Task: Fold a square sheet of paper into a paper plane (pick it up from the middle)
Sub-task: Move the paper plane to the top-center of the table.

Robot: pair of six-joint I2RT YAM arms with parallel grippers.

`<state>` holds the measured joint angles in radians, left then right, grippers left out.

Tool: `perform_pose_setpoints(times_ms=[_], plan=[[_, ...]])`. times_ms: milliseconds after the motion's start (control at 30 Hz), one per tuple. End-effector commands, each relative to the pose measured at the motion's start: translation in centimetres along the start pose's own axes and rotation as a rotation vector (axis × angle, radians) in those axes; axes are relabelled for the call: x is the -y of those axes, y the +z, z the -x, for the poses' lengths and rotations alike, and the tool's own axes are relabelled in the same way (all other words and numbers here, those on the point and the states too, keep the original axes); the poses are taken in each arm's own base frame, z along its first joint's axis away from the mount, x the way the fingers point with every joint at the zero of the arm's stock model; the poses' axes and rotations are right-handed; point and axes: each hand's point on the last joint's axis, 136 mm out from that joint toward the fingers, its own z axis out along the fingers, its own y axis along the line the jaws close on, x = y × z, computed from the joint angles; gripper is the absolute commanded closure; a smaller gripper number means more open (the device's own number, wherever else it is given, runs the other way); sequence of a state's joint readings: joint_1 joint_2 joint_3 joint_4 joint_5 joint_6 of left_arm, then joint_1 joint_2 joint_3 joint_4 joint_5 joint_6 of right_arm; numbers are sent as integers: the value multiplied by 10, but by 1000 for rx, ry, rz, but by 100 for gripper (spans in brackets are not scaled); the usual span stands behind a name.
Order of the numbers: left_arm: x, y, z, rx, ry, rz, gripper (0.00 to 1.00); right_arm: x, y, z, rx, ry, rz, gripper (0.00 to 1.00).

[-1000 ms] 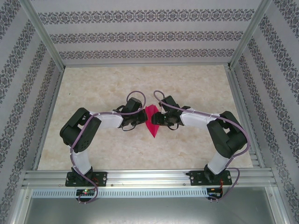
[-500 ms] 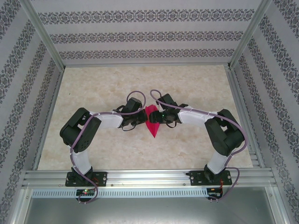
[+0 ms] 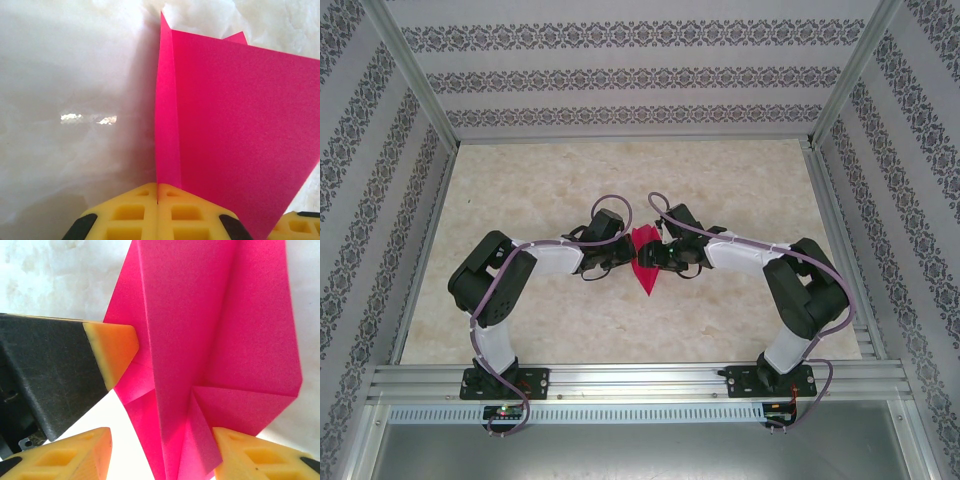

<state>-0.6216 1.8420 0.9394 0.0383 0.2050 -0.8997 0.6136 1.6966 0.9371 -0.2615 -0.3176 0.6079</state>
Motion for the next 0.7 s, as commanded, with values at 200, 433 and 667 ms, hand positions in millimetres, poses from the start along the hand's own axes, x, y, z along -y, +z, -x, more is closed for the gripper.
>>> perform_pose_setpoints(times_ms=[200,433,667], plan=[[23,-13,17,43,3,-86,100,-9,2,-2,-13,29,31,48],[34,-18,16,35,-12,-141,100,-3,12,-7,-36,-7,-16,51],[37,-20,17,37,-22,-155,99,5,16,-9,-42,-3,-47,57]])
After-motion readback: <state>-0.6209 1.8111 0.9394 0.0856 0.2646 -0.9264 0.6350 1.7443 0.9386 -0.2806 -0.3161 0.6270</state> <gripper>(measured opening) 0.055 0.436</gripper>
